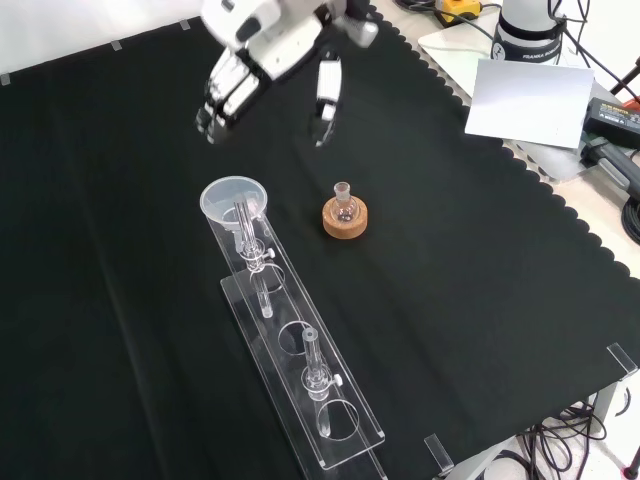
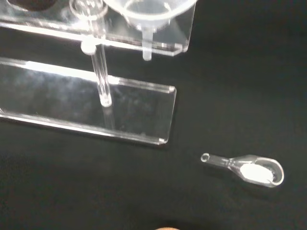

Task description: Pick up the funnel from the transparent funnel stand.

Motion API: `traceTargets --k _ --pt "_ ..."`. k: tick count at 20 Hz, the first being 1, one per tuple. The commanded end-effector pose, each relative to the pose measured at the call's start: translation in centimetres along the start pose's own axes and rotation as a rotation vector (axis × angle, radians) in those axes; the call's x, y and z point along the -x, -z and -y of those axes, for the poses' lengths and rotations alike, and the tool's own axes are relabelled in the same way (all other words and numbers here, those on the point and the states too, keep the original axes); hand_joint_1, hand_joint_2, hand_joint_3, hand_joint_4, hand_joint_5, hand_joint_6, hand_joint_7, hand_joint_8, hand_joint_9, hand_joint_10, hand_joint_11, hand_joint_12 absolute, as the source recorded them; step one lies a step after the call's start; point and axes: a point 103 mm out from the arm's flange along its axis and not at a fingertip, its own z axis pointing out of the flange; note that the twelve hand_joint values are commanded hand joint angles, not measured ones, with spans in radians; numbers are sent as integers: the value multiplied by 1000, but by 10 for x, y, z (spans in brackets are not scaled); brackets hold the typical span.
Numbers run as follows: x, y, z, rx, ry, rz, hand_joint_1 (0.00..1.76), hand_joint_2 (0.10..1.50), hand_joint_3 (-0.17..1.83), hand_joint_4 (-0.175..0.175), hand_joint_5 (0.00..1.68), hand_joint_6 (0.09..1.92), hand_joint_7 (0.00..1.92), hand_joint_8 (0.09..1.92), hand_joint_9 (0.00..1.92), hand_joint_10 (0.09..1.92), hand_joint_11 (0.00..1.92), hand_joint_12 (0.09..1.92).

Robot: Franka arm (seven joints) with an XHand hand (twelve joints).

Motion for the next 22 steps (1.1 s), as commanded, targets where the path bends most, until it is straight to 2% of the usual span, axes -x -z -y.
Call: traceTargets --k 1,12,16,22 --pt "2 -14 -24 -42 -21 26 645 785 174 -71 80 87 0 292 173 820 356 1458" --pt "-9 -19 -44 -46 1 50 664 771 187 -78 20 87 0 257 118 867 357 1456" --pt "-12 -19 -50 -30 13 47 680 765 188 -84 7 87 0 259 121 876 358 1457" --pt "-12 -22 -60 -36 -8 65 698 756 195 -91 4 87 0 302 133 887 364 1457"
